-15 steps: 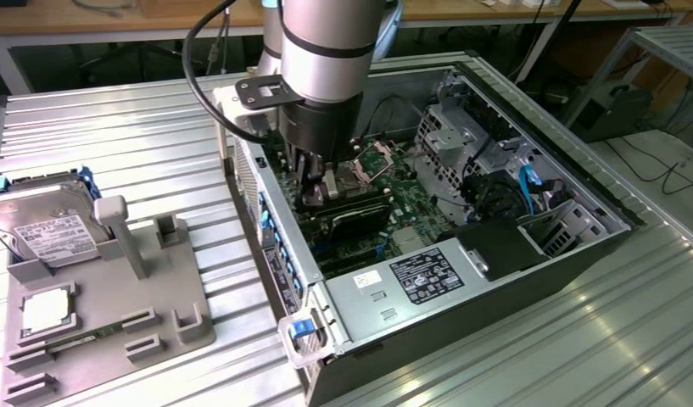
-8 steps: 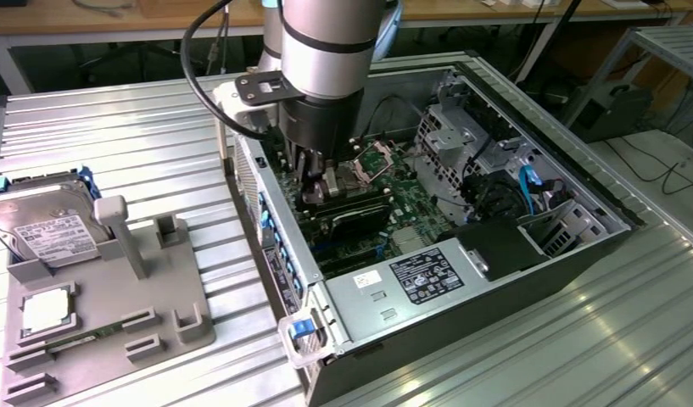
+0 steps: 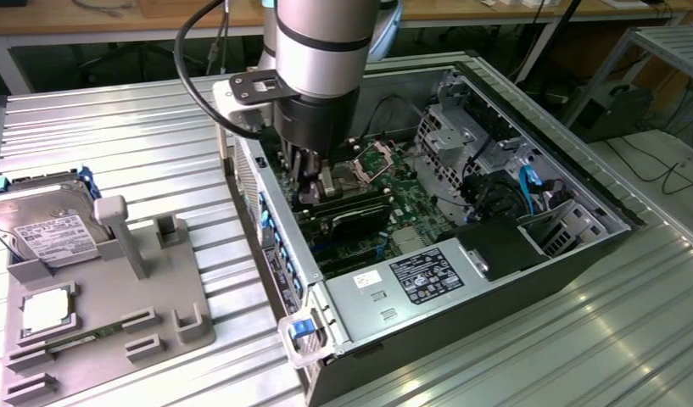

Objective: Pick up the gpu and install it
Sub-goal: 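Press down on the gpu until it lock into place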

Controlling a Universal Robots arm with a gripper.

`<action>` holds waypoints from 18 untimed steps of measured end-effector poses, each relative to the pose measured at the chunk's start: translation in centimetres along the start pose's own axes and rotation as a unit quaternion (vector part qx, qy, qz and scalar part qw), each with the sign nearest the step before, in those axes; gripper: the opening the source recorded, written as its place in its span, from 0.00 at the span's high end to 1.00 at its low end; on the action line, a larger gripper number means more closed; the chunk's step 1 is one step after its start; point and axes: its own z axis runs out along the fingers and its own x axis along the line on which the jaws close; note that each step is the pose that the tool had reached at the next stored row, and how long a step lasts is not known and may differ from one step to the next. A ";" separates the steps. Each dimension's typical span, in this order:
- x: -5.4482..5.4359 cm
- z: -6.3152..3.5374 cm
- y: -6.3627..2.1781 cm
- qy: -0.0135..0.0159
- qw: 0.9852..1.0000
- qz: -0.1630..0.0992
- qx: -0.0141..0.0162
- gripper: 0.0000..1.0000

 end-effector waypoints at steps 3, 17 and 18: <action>0.0 0.08 0.29 0.000 1.000 0.000 0.000 0.89; 0.0 0.32 1.00 0.000 1.000 0.000 0.000 0.89; 0.0 0.35 1.06 0.000 1.000 0.000 0.000 0.89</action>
